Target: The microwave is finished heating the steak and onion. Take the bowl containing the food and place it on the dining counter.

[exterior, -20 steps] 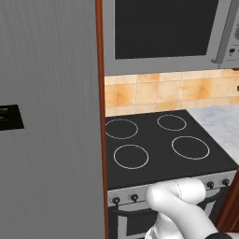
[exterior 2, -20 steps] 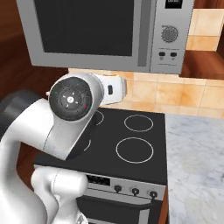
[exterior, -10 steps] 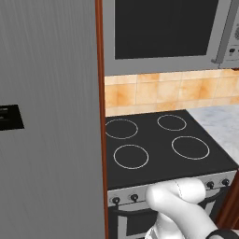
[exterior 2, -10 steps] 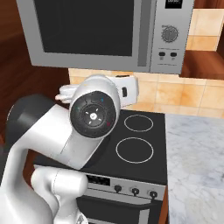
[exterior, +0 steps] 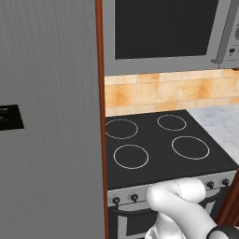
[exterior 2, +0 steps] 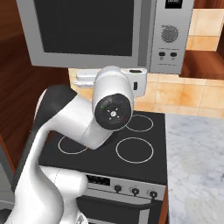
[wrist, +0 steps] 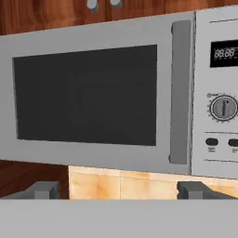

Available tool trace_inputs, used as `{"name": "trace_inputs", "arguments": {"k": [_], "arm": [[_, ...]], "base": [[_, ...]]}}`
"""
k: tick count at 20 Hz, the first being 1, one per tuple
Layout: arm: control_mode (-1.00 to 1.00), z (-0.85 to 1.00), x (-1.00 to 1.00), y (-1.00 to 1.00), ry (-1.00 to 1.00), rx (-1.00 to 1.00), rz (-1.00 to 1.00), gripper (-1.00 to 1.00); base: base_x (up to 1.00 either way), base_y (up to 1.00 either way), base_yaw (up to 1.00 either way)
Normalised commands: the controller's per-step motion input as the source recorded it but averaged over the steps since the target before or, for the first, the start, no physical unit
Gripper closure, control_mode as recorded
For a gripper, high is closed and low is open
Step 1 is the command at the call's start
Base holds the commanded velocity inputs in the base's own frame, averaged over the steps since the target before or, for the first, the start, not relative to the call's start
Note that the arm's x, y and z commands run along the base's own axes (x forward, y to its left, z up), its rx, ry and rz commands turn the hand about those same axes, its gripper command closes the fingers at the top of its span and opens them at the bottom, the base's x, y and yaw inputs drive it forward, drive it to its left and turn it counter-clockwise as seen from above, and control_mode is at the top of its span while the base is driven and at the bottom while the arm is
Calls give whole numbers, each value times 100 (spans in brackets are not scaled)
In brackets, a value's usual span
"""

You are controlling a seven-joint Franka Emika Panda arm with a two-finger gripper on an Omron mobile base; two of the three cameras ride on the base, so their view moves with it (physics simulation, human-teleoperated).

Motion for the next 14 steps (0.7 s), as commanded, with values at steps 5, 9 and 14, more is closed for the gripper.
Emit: {"name": "trace_inputs", "arguments": {"k": [5, 9, 14], "arm": [[-100, 8, 43, -20, -26, 7, -4, -100], [-100, -6, 71, -7, -20, 0, -1, -100], [-100, 6, 26, -14, -7, 0, -1, -100]], "base": [[0, 0, 0], [0, 0, 0], [0, 0, 0]]}}
